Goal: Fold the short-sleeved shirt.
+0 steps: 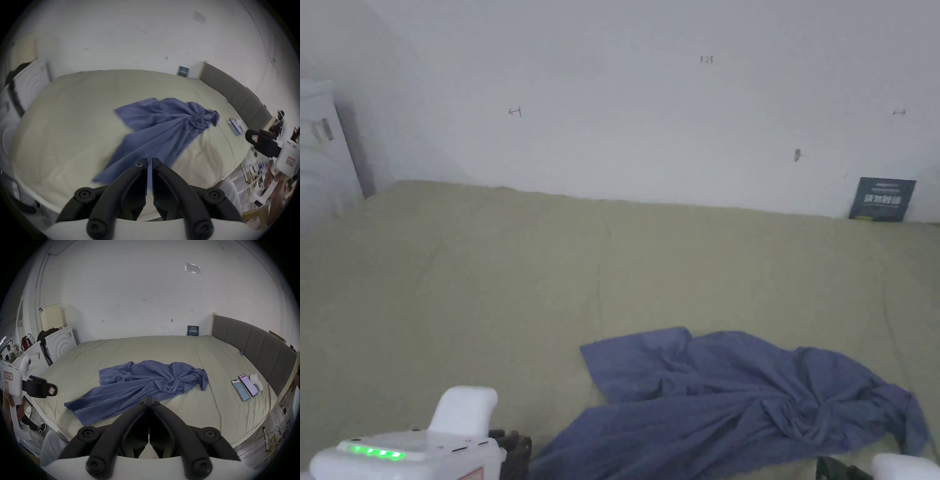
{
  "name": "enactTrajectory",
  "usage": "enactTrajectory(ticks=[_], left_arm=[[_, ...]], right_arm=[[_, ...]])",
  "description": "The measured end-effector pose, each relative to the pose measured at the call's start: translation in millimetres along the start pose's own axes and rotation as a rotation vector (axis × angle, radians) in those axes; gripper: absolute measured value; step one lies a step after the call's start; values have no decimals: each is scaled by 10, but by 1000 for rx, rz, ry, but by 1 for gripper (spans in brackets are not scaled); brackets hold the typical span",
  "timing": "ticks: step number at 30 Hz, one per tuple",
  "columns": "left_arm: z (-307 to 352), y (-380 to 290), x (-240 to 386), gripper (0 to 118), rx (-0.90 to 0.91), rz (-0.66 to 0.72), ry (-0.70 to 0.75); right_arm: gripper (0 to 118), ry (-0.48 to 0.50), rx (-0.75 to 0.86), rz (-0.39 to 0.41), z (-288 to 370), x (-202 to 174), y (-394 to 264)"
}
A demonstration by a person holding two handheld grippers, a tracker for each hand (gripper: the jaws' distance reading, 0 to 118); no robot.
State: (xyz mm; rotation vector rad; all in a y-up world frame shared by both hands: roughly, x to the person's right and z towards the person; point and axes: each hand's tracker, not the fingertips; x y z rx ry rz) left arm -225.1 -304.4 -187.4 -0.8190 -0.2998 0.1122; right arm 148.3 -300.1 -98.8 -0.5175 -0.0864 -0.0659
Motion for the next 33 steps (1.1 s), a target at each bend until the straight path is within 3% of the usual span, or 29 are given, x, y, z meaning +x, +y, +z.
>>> enactTrajectory(ticks=[4,11,15,16,18,19,20,23,24,28,31,33], left_arm=[[186,-152,-302,6,35,73,54],[114,-207,-410,6,8,61,56],[-124,-187,-526,6,-62,112,-12],[-197,-177,-552,14,-86,136,-18],[-416,-133,-566,115,-141,143,19],[-534,-123,-571,118,-183,122,32],[-527,-145,-606,116,-102,74,105],[-863,-548,-467,116,-185,100,88],[-948,59,-588,116,-172,101,104],[-1350,116,-471,115,-259,29,163],[-1597,10,-383,98,-347,-7,186],[-1703,-71,-302,98,-356,-26,181]], right_arm=[[1,19,1,6,42,-147,-16],[1,33,-10,26,27,-261,-22],[1,32,-27,27,-30,-274,-52],[1,32,-32,28,-47,-275,-59],[1,36,-48,33,-99,-278,-79],[1,34,-52,34,-115,-281,-88],[1,34,-57,35,-136,-280,-96],[1,38,-78,35,-216,-275,-122],[1,36,-83,38,-244,-276,-131],[1,37,-101,28,-327,-256,-153],[1,41,-118,26,-384,-252,-175],[1,46,-126,28,-415,-250,-200]])
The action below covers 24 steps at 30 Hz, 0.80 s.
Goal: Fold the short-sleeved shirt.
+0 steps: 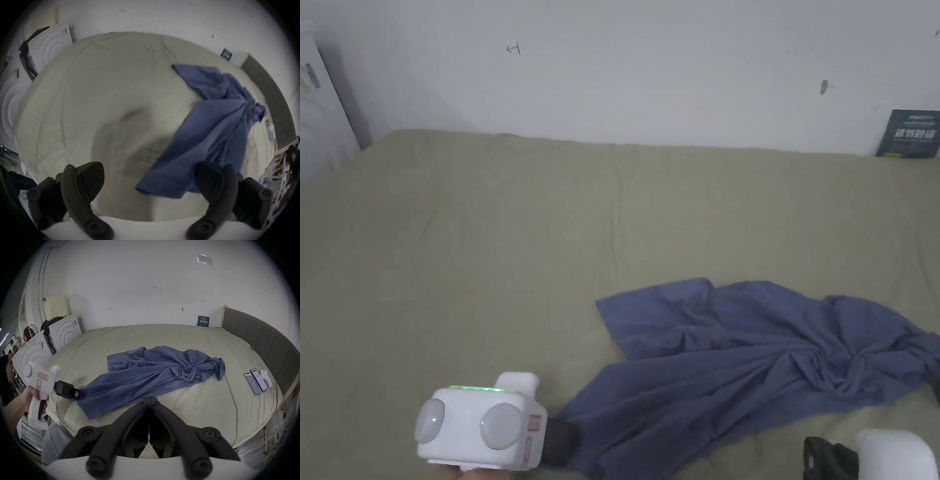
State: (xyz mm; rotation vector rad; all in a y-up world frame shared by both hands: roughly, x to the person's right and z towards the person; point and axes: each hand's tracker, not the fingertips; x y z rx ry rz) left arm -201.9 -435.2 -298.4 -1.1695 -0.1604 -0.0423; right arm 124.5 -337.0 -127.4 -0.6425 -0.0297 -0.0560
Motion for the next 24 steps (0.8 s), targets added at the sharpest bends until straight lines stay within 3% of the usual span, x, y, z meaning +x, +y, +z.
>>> enactTrajectory(ticks=[1,3,4,5,6,18,24], left_arm=[[8,-20,32,97,26,-51,65],[92,-51,75,88,17,-22,10],[157,-57,71,71,40,-38,0],[234,-68,63,14,77,-47,-6],[293,-82,56,5,121,-38,-13],[434,-51,-36,5,109,-15,-83],[342,-69,-56,5,95,-17,-93]], right_arm=[[1,3,-4,2,-17,0,-7],[1,5,-16,4,-54,0,-19],[1,8,-20,2,-55,5,-22],[1,14,-20,0,-55,10,-27],[1,15,-20,-2,-57,11,-28],[1,11,-24,1,-131,38,71],[1,20,-16,65,-504,16,454]])
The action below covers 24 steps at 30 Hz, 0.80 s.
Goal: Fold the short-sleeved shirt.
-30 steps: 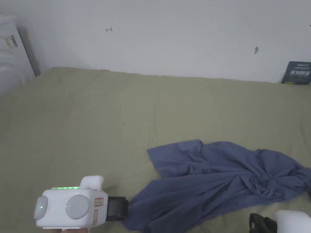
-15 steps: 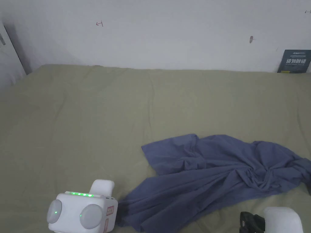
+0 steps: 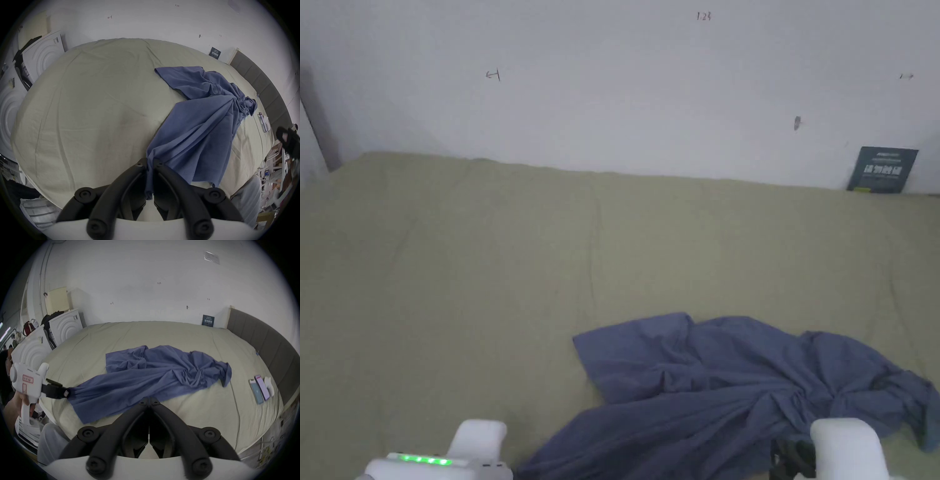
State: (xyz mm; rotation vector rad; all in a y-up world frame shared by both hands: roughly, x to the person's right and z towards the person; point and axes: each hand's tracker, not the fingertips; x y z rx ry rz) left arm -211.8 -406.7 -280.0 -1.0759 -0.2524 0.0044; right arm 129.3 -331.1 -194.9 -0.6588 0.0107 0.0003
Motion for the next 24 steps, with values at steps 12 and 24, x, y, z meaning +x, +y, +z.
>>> enactTrajectory(ticks=[12,24], left_arm=[[-117,-45,-166,5,5,34,-83],[-153,-37,-201,5,-3,47,-113]], right_arm=[[1,11,-151,200,-2004,211,1391],[114,118,-313,244,-3089,104,1920]])
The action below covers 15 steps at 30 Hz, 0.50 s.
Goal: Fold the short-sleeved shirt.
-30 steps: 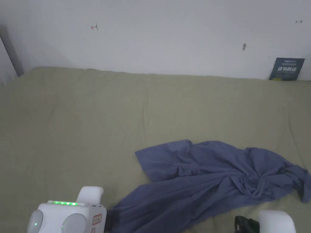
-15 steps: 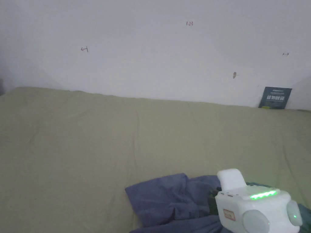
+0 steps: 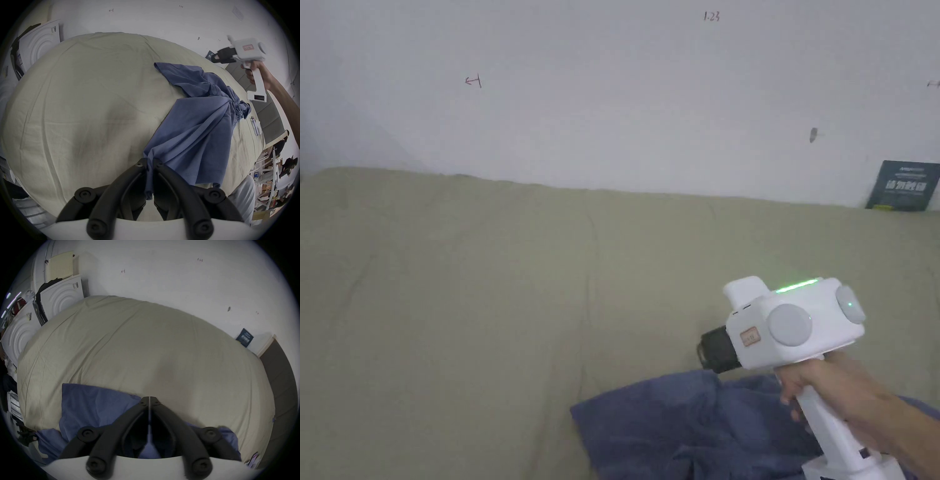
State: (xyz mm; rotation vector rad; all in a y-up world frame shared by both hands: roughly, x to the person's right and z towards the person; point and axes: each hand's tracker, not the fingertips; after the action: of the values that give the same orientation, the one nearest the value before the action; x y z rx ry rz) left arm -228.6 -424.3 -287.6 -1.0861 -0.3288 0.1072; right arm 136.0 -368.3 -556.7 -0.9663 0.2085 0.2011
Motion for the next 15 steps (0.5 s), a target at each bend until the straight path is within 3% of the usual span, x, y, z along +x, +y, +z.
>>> enactTrajectory(ticks=[2,6,9,10,11,13,14,15], left_arm=[[-1,2,-1,5,-3,-3,-3],[-10,11,3,5,-11,-3,-6],[-36,21,14,5,-14,-7,-5],[-45,22,18,5,-16,-9,-7],[-54,23,20,5,-17,-8,-4],[-72,23,27,5,-21,-13,-1],[-80,23,32,5,-21,-13,2],[-80,20,27,5,-22,-12,2]], right_arm=[[117,65,-4,4,-144,-34,8],[117,-26,-84,89,-391,-65,30],[113,-13,-131,87,-489,-96,25],[103,-7,-152,94,-530,-106,-1],[79,-5,-179,115,-577,-131,-42],[73,-35,-206,196,-633,-233,-147],[62,33,-168,186,-613,-310,-167],[50,-11,-178,185,-595,-390,-151]])
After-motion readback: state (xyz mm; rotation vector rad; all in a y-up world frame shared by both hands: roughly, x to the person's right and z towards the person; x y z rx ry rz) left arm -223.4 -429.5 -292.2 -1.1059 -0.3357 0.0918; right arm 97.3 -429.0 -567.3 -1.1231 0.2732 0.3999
